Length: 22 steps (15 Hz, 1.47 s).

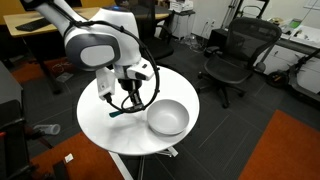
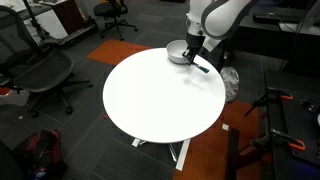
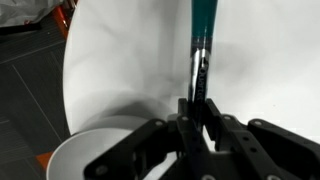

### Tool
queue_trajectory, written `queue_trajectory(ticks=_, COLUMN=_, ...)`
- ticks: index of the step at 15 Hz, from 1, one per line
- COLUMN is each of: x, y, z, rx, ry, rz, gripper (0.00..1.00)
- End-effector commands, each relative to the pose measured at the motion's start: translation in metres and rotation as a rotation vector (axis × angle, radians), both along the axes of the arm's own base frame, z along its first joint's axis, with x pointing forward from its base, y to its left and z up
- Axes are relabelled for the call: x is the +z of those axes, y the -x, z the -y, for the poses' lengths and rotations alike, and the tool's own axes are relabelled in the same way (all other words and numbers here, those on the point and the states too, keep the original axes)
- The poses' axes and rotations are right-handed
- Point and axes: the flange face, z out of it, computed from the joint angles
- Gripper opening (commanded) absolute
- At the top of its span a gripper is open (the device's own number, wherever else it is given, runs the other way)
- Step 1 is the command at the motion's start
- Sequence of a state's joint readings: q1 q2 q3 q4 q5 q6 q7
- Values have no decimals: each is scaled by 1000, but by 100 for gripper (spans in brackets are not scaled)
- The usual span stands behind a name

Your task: Pick the marker from the bowl and put it on the table

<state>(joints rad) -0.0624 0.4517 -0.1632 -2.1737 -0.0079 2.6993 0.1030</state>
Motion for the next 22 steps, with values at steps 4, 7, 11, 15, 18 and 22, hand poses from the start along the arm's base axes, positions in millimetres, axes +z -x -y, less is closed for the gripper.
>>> queue_trajectory(ticks=4, x=-14, y=-3, z=-13, rx=102, ry=-24, rz=-17, gripper=5)
queue_trajectory(ticks=7, x=-18, y=-4, z=-15, rx=125, ry=-29, rz=-22, gripper=20)
queue_trajectory(ticks=11, x=-17, y=-7, z=-10, rx=135, ry=-28, rz=-23, gripper=55)
queue_trajectory(ticks=15, x=-11, y=-10, z=-5, rx=141, ry=-21, rz=-14, gripper=85)
queue_trajectory(ticks=18, x=-5, y=-14, z=-3, rx=153, ry=-21, rz=-7, gripper=100)
queue_trajectory(ticks=22, x=-1, y=-16, z=-1, rx=165, ry=-27, rz=0, gripper=100)
